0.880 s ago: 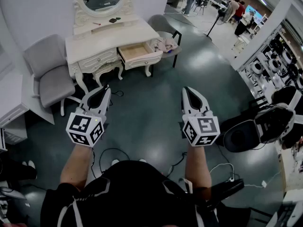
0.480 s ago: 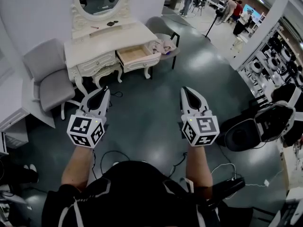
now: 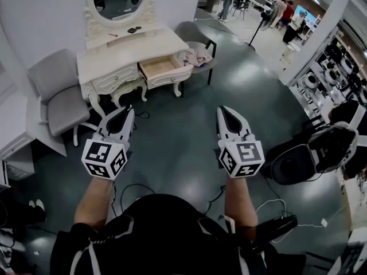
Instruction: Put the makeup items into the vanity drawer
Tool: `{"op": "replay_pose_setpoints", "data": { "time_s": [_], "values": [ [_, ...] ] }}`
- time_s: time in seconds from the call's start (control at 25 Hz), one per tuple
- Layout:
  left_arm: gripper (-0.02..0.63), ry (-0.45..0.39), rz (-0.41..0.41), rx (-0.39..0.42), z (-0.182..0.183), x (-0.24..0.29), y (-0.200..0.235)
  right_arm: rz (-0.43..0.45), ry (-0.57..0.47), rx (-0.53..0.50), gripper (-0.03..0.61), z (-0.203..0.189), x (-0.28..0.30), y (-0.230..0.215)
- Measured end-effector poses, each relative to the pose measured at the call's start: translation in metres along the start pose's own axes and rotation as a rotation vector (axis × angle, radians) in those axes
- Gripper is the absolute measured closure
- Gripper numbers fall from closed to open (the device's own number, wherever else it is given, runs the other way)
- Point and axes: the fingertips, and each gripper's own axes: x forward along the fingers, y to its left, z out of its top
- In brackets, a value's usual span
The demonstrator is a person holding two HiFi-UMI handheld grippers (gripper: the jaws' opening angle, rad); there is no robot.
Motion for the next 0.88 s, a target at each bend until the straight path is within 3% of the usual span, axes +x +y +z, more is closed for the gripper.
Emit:
{"op": "replay_pose_setpoints", "data": {
  "time_s": [0.6, 0.88],
  "values": [
    [0.591, 0.021, 0.02, 0.013, -0.004, 0.035, -0.057, 0.034, -0.016, 0.015, 0.574, -0.018, -0.024, -0.06],
    [0.591, 0.022, 0.007, 0.013, -0.006, 0.056, -0.058, 0.039, -0.015, 0.02, 0.574, -0.022, -0.009, -0.075]
  ]
}}
